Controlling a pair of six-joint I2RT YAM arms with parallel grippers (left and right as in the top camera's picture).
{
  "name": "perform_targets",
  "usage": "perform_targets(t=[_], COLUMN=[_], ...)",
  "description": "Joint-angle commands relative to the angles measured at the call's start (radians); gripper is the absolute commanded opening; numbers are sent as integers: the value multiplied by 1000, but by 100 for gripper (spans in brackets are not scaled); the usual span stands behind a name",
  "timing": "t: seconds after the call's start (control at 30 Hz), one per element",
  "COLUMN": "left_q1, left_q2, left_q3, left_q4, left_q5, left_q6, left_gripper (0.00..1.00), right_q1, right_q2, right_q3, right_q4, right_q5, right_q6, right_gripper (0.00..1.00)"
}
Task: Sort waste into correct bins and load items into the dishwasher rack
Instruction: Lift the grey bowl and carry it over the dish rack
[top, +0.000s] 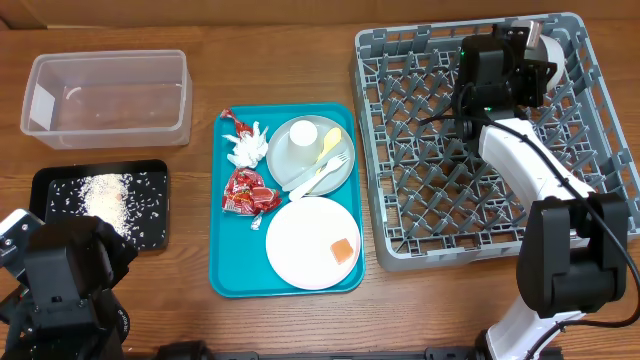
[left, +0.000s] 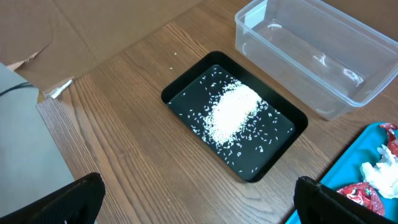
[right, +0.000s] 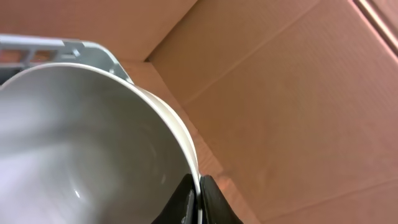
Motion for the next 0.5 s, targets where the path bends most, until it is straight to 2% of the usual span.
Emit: perform_targets(t=[0.0, 0.47], left_q1=[2, 2], left_q2=[0, 0], left_q3=[11, 11], left_q4=[4, 5], left_q5=[3, 8], left_q6=[-24, -24], left_gripper=[100, 100], right_q1=[-5, -11], right_q2=[-3, 82], right_q3=[21, 21], right_q4=[-5, -27], right_q5=[34, 35], right_q6=[-42, -39], right_gripper=[5, 6])
